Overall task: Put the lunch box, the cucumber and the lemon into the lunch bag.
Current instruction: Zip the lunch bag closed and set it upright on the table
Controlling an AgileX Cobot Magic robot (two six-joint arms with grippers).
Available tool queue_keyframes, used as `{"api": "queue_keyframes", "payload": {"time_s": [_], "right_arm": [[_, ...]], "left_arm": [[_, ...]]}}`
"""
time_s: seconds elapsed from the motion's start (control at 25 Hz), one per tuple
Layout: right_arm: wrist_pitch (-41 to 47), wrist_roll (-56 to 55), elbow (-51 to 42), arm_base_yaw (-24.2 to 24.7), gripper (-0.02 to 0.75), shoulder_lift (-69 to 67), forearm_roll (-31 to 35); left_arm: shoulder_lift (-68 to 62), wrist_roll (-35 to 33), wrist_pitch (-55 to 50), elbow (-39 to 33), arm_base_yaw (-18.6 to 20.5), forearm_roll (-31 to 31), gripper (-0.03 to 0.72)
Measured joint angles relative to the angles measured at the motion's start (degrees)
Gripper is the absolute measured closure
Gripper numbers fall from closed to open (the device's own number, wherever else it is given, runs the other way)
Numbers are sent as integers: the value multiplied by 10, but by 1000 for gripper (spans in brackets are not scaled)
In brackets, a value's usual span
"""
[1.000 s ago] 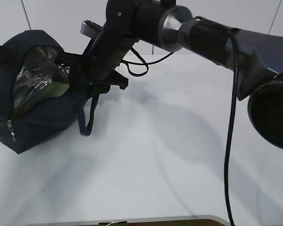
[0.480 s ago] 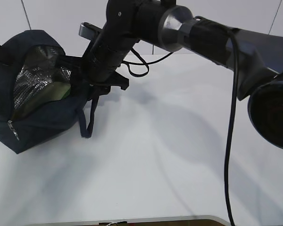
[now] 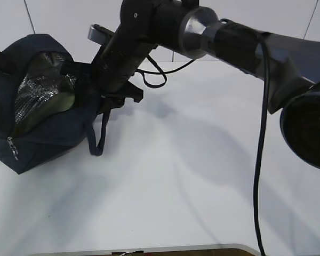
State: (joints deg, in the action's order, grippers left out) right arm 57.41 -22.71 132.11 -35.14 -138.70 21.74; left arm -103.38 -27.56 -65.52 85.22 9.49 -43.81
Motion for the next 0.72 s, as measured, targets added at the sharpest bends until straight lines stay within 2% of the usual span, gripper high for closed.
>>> {"api": "queue_keyframes", "payload": {"time_s": [0.12,0.2,0.4,0.72], "right_arm": [[0,3,0,0,260,0,23],[9,11,0,0,244,0,34],[53,27,0,0,222,0,38],[66,33,21,0,240,-1,39]], "left_arm": [[0,0,0,0,0,0,703],[0,0,0,0,0,0,703],[0,0,0,0,0,0,703],[0,0,-2,0,0,0,703]]}}
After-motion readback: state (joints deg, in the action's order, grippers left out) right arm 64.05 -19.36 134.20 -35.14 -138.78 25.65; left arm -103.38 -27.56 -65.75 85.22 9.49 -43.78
